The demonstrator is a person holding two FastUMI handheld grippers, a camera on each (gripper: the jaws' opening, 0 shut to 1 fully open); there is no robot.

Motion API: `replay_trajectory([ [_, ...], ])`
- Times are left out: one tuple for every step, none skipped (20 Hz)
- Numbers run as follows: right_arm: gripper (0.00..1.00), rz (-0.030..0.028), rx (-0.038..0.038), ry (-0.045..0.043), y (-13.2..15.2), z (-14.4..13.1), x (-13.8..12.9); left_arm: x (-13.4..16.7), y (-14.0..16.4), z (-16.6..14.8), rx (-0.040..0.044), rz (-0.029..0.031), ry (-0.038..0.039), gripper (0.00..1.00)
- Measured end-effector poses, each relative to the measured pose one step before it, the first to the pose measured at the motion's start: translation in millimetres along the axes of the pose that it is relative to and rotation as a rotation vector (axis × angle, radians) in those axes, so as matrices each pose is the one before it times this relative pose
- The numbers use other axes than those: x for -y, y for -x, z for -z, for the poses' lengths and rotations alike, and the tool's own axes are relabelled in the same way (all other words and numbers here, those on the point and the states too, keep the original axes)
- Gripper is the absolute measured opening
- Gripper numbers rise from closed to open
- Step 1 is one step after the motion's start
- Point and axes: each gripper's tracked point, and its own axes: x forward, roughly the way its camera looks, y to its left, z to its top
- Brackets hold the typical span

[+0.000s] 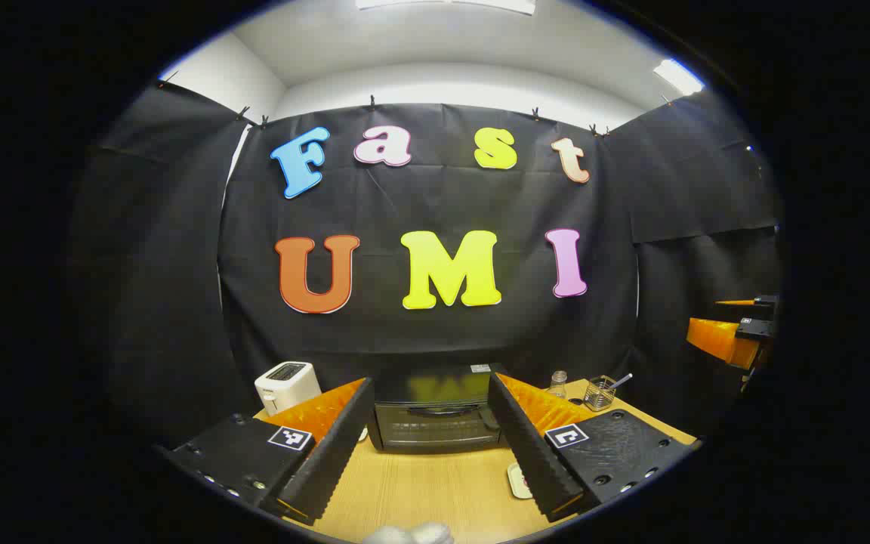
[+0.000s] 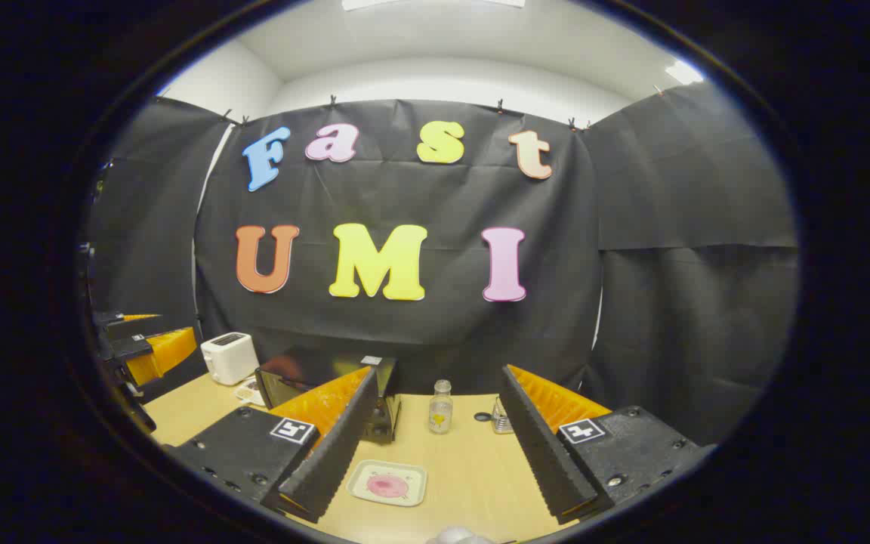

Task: Open the electric oven with the left hand, put the food in, and close the electric oven.

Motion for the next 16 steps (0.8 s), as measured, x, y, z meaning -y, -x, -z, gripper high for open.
replay_trajectory([
  [1.0,-0.00133,0.00158,0.003,0.03,-0.17,-1.43,-1.05,-0.56,1.61,-0.00135,0.00069,0.00114,0.96],
  [1.0,0.00272,-0.00165,0.0059,-0.15,-0.53,-0.2,-0.77,-1.01,-0.77,-0.00117,-0.00169,0.00066,0.96],
  [1.0,0.0014,-0.00156,0.00209,0.69,1.38,-0.45,-1.5,-0.87,0.0,0.00085,-0.00043,0.0008,0.96],
  [1.0,0.00113,-0.00281,-0.0013,-0.01,-0.15,-0.25,-1.87,0.64,1.1,0.00267,-0.00244,-0.00049,1.0],
  [1.0,0.00061,-0.00411,-0.00196,0.56,1.86,-0.43,-0.94,-0.15,-0.65,0.00187,-0.00092,-0.00067,1.0],
  [1.0,0.00082,-0.00193,-0.00128,1.37,-0.56,-0.31,-1.09,-0.75,-0.56,-0.0014,0.00046,0.00142,0.96],
  [1.0,0.00248,0.00034,0.0018,-0.03,0.72,0.37,0.77,-0.24,0.77,-0.0024,0.00311,0.00081,0.96],
  [1.0,0.00277,0.00008,0.00418,-0.03,-0.79,0.49,-0.9,-2.19,1.25,-0.00223,0.00259,0.00051,0.96],
  [1.0,0.00093,0.00058,0.00277,0.39,0.39,-1.21,-0.14,-0.89,0.59,-0.00019,0.00146,-0.0025,1.0],
  [1.0,0.00213,0.00048,0.00146,0.91,-0.62,-0.35,-0.09,-0.64,-0.6,0.00082,0.00184,-0.00292,0.96],
  [1.0,0.00158,-0.00021,0.00107,-0.2,-0.11,0.76,-0.26,-0.88,-0.81,0.00044,0.00015,-0.0041,0.96],
  [1.0,0.00139,-0.00083,-0.00009,0.47,-0.23,0.26,0.15,-2.52,2.19,-0.00249,-0.00036,-0.00106,0.96],
  [1.0,0.00058,-0.00078,-0.00049,-0.75,0.18,0.23,1.63,-2.75,1.42,-0.00494,0.00182,0.00221,0.96],
  [1.0,0.00114,-0.00018,-0.00003,0.14,-0.38,1.21,0.37,-1.5,1.97,-0.00152,0.00276,0.00341,0.96],
  [1.0,0.00281,0.00091,0.0009,1.25,-0.76,0.73,1.88,-2.94,0.59,-0.00128,0.00166,0.00233,0.96],
  [1.0,0.0024,-0.00116,0.00335,0.17,-0.25,2.05,0.4,-5.04,1.51,-0.00127,0.00241,0.00116,0.96],
])
